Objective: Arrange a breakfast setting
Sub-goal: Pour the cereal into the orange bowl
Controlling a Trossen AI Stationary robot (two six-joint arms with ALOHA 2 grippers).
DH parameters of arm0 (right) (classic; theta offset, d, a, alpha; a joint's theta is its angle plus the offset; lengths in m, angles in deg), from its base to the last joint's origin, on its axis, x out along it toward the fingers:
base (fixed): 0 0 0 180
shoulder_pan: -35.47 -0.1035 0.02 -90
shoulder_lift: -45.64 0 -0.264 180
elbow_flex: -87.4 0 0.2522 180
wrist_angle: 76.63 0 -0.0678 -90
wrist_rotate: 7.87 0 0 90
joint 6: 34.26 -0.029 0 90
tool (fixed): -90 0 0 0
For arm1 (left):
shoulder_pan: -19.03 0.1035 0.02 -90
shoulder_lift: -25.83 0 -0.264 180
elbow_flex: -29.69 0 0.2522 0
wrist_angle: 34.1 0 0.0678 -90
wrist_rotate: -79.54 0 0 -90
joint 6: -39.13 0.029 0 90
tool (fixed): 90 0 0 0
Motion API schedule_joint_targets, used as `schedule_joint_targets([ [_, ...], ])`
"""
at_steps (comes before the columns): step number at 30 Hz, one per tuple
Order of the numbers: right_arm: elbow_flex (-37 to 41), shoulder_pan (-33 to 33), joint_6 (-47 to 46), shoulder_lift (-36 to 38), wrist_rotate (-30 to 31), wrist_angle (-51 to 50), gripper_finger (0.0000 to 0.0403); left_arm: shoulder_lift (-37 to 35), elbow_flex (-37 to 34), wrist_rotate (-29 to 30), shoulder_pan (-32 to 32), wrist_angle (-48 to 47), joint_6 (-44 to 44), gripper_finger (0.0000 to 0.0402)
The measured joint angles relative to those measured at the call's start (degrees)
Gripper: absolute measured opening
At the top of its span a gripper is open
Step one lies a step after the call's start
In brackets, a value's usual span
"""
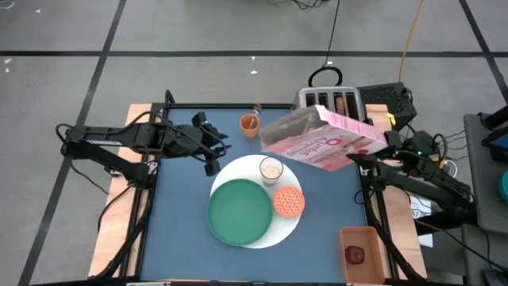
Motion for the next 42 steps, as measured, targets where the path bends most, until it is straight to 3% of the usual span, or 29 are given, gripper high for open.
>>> schedule_joint_targets([
  [4,0.00,0.00,-0.01,2.01,-0.08,-4.99,0.0233,0.82,0.00,-1.31,0.00,2.29,1.54,0.0145],
  [14,0.00,-0.07,-0.02,2.55,-7.56,-10.41,0.0233,1.32,0.11,-4.46,0.00,4.39,2.85,0.0145],
  [23,0.00,-0.07,-0.01,2.50,-7.43,-12.27,0.0233,2.91,0.11,-8.64,0.00,4.58,2.83,0.0145],
  [32,0.00,-0.07,0.01,2.46,-7.23,-11.19,0.0233,7.43,0.00,-8.90,0.00,7.79,3.23,0.0145],
  [42,0.00,-0.06,0.86,2.32,-2.33,-7.16,0.0233,6.77,0.19,-8.63,0.94,13.44,6.76,0.0145],
])
